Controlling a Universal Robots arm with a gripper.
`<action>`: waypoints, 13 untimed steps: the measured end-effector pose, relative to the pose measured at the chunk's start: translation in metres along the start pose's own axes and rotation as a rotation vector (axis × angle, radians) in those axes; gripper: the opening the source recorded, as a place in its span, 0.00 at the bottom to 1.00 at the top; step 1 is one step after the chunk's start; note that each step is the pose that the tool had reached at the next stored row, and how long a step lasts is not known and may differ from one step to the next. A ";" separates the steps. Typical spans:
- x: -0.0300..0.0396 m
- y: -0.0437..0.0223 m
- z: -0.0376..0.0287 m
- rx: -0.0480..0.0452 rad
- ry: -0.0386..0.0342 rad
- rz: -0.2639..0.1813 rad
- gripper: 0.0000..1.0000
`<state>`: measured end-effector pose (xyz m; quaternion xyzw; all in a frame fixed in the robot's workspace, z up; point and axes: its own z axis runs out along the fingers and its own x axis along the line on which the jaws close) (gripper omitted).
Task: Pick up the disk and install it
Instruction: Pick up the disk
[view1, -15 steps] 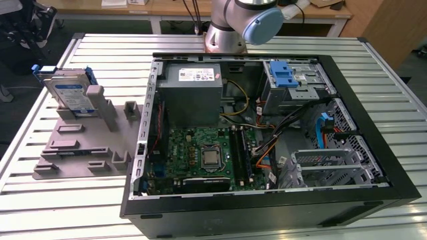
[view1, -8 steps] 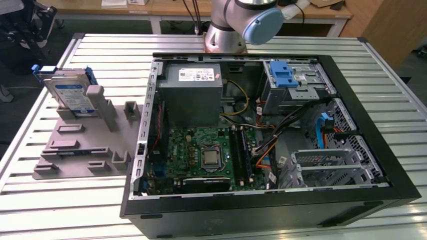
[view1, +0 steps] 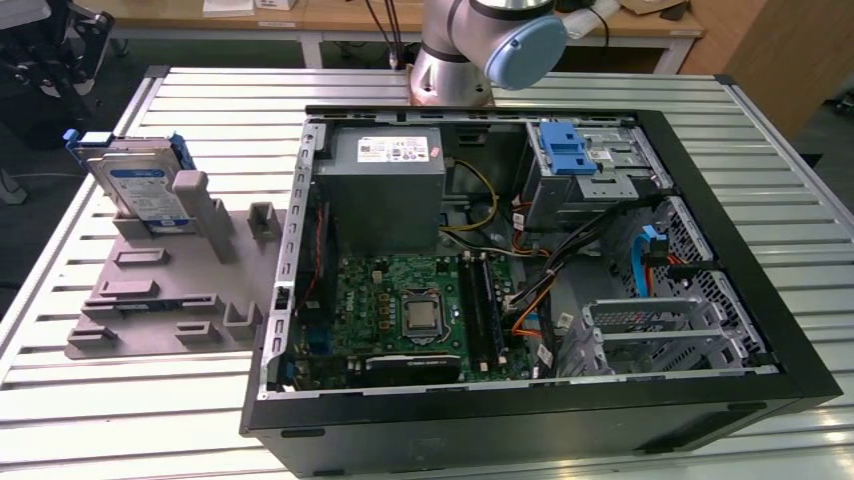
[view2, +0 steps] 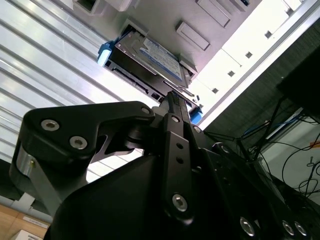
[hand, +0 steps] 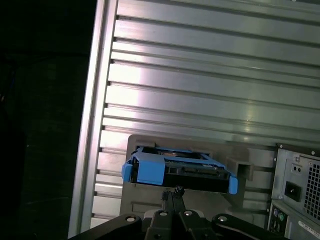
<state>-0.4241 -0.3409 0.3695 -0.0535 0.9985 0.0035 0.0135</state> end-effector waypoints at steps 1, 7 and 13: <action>0.0000 0.0000 0.0000 0.0000 -0.0001 -0.001 0.11; 0.0000 0.0000 0.0000 -0.0001 -0.0001 -0.003 0.11; 0.0000 0.0000 0.0000 -0.0005 0.0000 -0.015 0.11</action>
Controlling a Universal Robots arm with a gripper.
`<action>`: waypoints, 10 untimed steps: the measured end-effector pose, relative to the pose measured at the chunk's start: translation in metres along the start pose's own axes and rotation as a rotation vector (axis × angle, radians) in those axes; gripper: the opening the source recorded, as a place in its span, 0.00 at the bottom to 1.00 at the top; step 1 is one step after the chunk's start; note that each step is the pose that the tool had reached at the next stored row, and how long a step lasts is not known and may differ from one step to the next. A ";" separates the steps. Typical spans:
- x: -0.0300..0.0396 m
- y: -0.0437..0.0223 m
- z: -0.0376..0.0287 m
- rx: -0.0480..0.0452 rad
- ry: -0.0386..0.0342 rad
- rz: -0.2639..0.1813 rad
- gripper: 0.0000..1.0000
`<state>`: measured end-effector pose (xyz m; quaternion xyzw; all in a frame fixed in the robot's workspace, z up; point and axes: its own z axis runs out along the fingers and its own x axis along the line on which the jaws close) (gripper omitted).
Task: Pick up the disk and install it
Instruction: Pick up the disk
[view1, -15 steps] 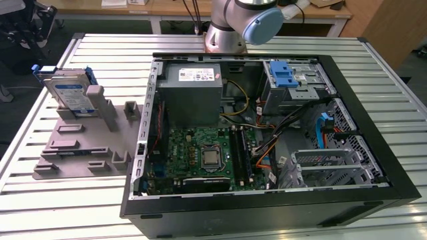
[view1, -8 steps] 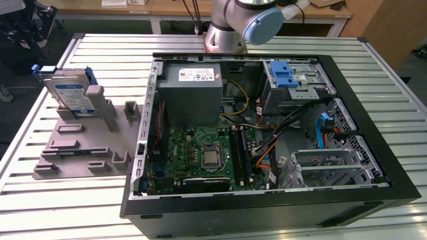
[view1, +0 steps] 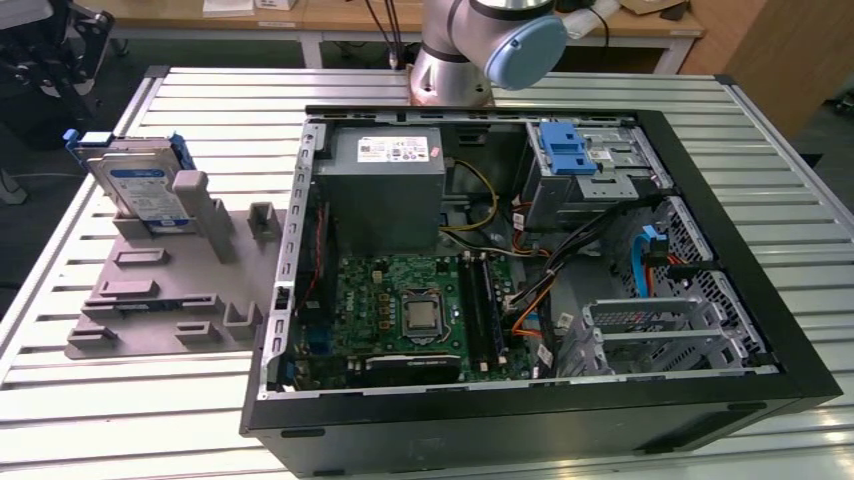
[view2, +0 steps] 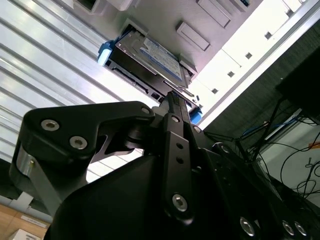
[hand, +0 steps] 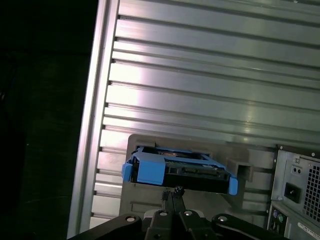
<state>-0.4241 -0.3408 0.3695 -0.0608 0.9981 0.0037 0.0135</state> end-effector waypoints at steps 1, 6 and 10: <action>0.0000 0.0000 0.0000 -0.0002 0.0000 -0.009 0.11; 0.0000 0.0000 0.0000 -0.0009 0.0002 -0.036 0.11; 0.0000 0.0000 0.0000 -0.0010 0.0002 -0.037 0.11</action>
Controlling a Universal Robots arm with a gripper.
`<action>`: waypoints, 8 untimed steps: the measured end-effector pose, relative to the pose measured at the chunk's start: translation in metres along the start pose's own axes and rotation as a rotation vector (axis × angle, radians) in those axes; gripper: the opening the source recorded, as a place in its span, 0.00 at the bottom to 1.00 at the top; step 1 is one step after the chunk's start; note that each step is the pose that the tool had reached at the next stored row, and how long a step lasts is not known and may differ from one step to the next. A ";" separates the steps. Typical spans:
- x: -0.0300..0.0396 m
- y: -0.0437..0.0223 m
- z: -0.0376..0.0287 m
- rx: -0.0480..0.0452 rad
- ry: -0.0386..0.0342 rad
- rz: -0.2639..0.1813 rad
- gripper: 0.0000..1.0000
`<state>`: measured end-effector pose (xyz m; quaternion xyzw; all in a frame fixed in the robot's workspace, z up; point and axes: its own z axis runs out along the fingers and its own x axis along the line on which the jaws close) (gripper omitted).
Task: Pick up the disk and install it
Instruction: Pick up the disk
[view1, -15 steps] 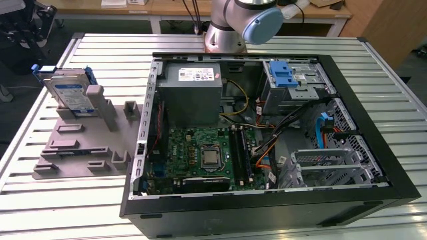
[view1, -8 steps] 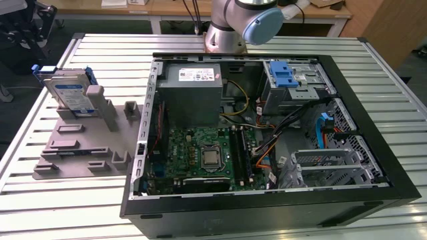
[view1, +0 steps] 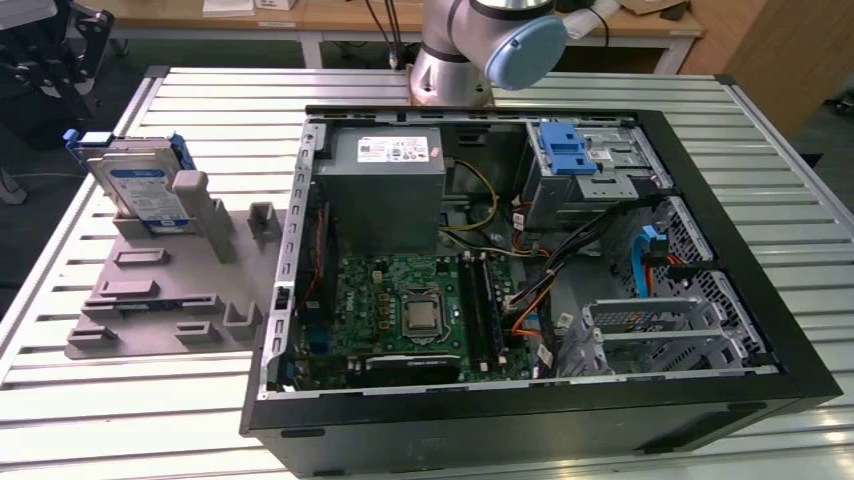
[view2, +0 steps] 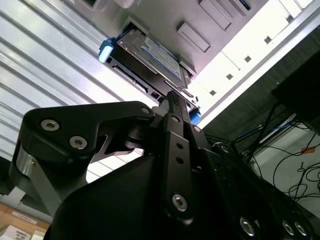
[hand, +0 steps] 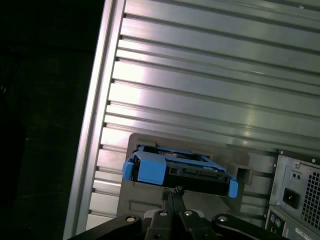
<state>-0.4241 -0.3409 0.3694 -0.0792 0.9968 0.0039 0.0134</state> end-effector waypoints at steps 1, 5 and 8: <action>0.0000 0.0000 0.0000 -0.0001 -0.0001 -0.002 0.11; 0.0000 0.0000 0.0000 -0.0008 0.0002 -0.028 0.11; 0.0000 0.0000 0.0000 -0.0014 0.0003 -0.050 0.11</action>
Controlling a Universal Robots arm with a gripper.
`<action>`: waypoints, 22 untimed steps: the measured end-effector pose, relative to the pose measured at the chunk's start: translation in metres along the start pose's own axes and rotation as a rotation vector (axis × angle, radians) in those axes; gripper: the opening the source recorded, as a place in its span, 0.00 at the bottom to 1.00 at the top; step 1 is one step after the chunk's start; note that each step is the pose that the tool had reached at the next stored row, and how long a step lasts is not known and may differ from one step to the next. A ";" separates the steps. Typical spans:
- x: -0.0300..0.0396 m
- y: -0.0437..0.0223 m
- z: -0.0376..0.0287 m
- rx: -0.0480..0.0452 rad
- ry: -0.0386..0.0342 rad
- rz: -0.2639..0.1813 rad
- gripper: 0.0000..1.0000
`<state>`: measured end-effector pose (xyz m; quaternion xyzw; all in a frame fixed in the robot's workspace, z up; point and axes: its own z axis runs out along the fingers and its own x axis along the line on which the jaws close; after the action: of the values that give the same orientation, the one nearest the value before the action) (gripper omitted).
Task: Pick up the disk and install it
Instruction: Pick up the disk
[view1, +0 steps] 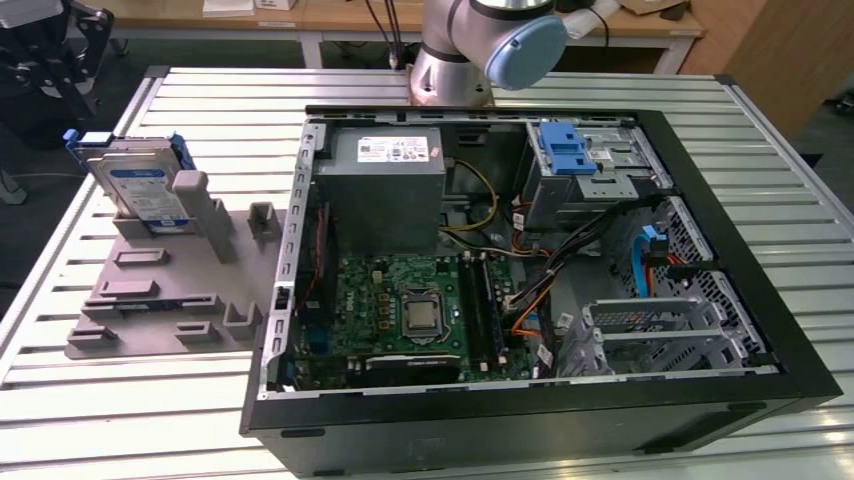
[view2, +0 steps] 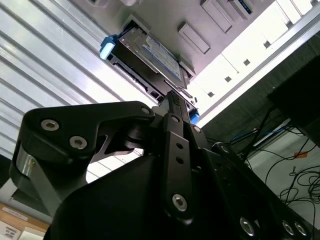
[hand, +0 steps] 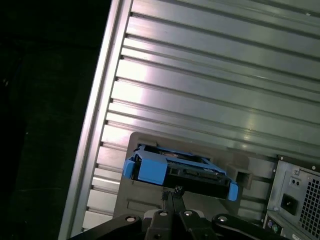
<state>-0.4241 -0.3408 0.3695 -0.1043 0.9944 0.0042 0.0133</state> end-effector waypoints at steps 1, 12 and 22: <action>0.0000 0.0000 0.0000 -0.0002 -0.0001 -0.007 0.11; 0.0000 0.0000 0.0000 -0.0014 0.0007 -0.047 0.11; 0.0000 -0.0001 0.0001 -0.0196 0.0236 -0.061 0.11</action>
<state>-0.4241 -0.3409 0.3694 -0.1348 0.9908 0.0123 0.0007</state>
